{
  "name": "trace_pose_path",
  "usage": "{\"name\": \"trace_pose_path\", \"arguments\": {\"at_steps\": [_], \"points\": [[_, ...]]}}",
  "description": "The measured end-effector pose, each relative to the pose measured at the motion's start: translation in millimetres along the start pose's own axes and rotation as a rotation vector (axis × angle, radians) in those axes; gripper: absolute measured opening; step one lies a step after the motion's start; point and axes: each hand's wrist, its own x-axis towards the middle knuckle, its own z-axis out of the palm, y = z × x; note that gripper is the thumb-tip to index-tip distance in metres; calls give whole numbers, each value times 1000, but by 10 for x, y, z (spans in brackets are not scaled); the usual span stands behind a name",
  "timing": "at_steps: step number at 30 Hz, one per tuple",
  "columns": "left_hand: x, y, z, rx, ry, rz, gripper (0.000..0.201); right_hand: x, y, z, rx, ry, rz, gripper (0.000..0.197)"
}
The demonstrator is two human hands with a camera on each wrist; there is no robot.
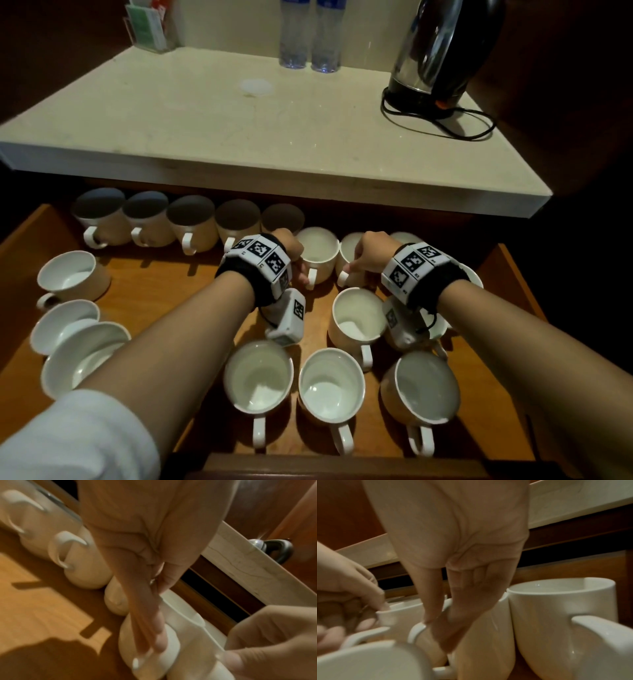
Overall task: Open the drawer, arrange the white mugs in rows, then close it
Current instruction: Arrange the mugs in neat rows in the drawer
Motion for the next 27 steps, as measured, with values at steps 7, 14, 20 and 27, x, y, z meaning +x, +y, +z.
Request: {"name": "trace_pose_path", "arguments": {"at_steps": [7,14,20,27], "points": [[-70,96,27,-158,-56,-73,28,40,67,39,41,77,50,40],[-40,155,86,-319,-22,-83,29,58,153,-17,92,126,119,35],[-82,223,106,-409,-84,-95,36,80,210,-66,203,149,168,31],[-27,229,188,-579,-26,-99,37,73,194,-67,273,162,177,32]]}}
